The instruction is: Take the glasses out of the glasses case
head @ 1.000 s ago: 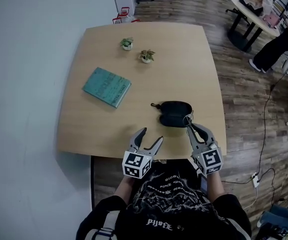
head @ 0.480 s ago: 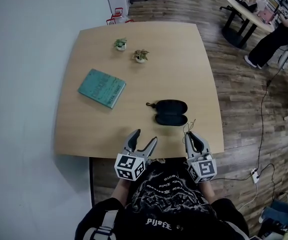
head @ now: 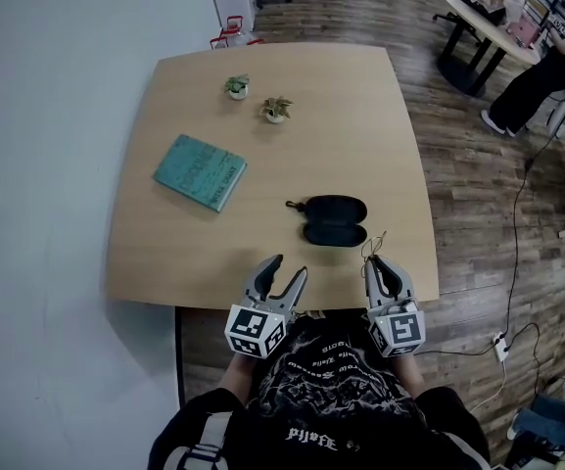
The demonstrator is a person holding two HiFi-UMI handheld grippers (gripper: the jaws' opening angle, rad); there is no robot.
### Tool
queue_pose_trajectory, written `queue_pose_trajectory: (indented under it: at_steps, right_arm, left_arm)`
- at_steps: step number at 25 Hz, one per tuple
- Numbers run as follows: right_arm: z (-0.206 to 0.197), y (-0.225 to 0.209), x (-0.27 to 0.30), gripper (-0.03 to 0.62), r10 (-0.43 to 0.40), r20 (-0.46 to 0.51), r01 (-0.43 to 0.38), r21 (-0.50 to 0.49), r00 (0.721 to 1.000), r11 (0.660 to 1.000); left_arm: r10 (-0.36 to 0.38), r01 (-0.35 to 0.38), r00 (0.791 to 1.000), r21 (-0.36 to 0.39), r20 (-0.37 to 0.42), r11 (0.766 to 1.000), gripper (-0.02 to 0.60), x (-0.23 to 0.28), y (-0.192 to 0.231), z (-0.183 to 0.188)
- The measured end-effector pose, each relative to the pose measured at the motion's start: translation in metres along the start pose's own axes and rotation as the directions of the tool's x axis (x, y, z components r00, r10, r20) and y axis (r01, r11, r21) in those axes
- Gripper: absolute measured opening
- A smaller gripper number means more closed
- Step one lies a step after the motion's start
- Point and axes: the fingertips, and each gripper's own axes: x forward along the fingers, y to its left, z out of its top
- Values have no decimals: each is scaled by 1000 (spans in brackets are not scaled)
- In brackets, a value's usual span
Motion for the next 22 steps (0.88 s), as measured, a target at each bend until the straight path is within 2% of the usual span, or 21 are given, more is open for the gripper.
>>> queue_pose_trajectory:
  at_steps: [2,8,15,18,22]
  right_arm:
    - [-1,0,1,40,6,-3,-6,-6,1000,1000]
    - [3,-5,3,40,6,7,-6,-8,1000,1000]
    - [8,-12,4,38,11,8,-10,-25,1000,1000]
    - [5,-15,4,38,7,1,-7,-21,1000,1000]
    - [4,-12,7,38,9,-8,-9,-29,1000,1000]
  left_arm:
    - [11,-11,1000,2,13,1000,162,0,0,4]
    - [10,-10,1000,16,14,1000,5,0,-4,7]
    - [-31,29,999,65,25,997,3,11,-21,16]
    - [-70,69,997,68,13,995,3,13,-26,13]
    - [-74,73,997,66,18,995,4,13,-22,15]
